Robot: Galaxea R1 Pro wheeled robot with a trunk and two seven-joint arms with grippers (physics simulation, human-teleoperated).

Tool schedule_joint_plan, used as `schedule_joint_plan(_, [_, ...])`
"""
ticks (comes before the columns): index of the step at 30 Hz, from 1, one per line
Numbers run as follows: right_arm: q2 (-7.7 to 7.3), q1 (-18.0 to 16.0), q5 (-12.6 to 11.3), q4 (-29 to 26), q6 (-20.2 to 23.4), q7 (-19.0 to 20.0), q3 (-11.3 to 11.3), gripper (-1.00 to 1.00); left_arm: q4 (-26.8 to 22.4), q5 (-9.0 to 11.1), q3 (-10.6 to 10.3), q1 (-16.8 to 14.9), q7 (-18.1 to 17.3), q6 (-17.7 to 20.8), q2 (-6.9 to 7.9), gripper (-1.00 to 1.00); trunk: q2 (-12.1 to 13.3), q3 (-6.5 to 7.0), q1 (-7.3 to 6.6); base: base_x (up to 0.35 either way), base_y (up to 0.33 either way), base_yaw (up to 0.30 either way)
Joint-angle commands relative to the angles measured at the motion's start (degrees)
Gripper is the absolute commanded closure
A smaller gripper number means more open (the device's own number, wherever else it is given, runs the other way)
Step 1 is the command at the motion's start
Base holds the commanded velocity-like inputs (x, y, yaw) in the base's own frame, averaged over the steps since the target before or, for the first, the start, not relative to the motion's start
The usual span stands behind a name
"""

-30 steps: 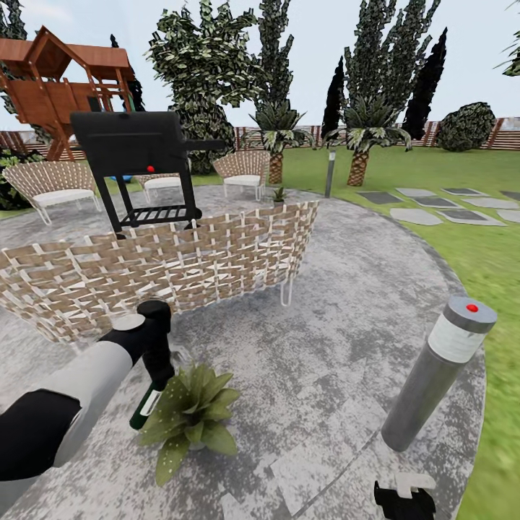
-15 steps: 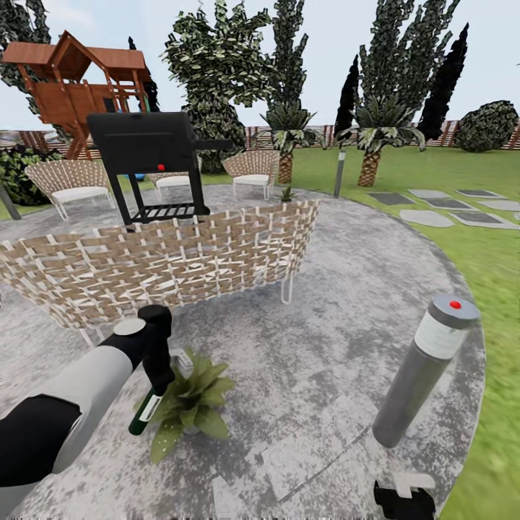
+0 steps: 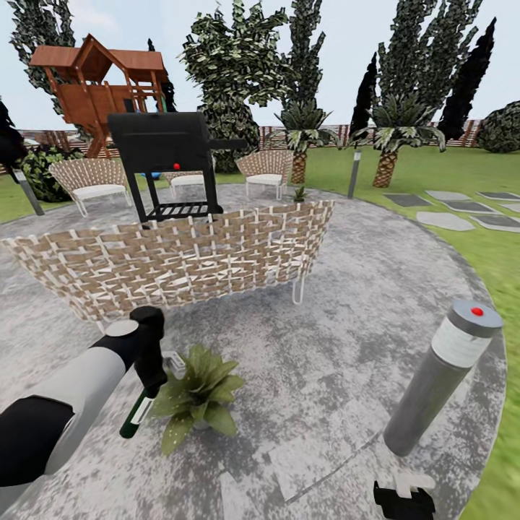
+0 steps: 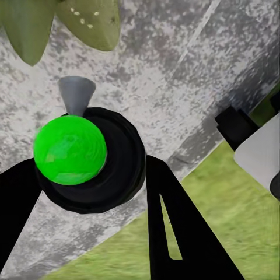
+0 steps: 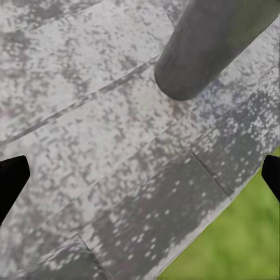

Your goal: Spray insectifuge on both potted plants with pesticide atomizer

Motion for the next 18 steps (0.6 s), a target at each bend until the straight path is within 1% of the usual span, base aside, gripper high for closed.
schedule_joint_plan(1, [0.00, -0.03, -0.57, 0.02, -0.18, -0.08, 0.50, -1.00, -0.23, -0.28, -0.14, -0.02, -0.52, 0.61, -0.05, 1.00, -0.02, -0.05, 0.00, 0.127, 0.000, 0.006])
schedule_joint_plan(3, [0.00, -0.03, -0.56, 0.02, -0.18, -0.08, 0.50, -1.00, -0.36, -0.23, -0.06, -0.03, -0.52, 0.62, -0.25, 1.00, -0.02, -0.05, 0.00, 0.151, 0.000, 0.003])
schedule_joint_plan(8, [0.00, -0.03, -0.55, 0.02, -0.18, -0.08, 0.50, -1.00, -0.52, -0.26, 0.00, -0.15, -0.52, 0.77, -2.04, 1.00, -0.02, -0.05, 0.00, 0.112, 0.000, 0.001])
schedule_joint_plan(11, [0.00, -0.03, -0.55, 0.02, -0.18, -0.08, 0.50, -1.00, -0.54, -0.10, 0.10, -0.47, -0.52, 0.79, -3.18, 1.00, -0.02, -0.05, 0.00, 0.013, 0.000, 0.000])
schedule_joint_plan(12, [0.00, -0.03, -0.55, 0.02, -0.18, -0.08, 0.50, -1.00, -0.54, -0.19, 0.09, -0.52, -0.52, 0.85, -4.08, 1.00, -0.02, -0.05, 0.00, 0.003, 0.000, 0.000])
schedule_joint_plan(13, [0.00, -0.03, -0.55, 0.02, -0.18, -0.08, 0.50, -1.00, -0.54, -0.19, 0.08, -0.55, -0.52, 0.89, -4.38, 1.00, -0.02, -0.05, 0.00, 0.002, 0.000, 0.000])
schedule_joint_plan(16, [0.00, -0.03, -0.55, 0.02, -0.18, -0.08, 0.50, -1.00, -0.54, -0.23, -0.02, -0.76, -0.52, 1.04, -4.92, 1.00, -0.02, -0.05, 0.00, 0.000, 0.000, 0.000])
schedule_joint_plan(18, [0.00, -0.03, -0.55, 0.02, -0.18, -0.08, 0.50, -1.00, -0.54, -0.25, 0.03, -0.80, -0.52, 1.11, -4.71, 1.00, -0.02, -0.05, 0.00, 0.000, 0.000, 0.000])
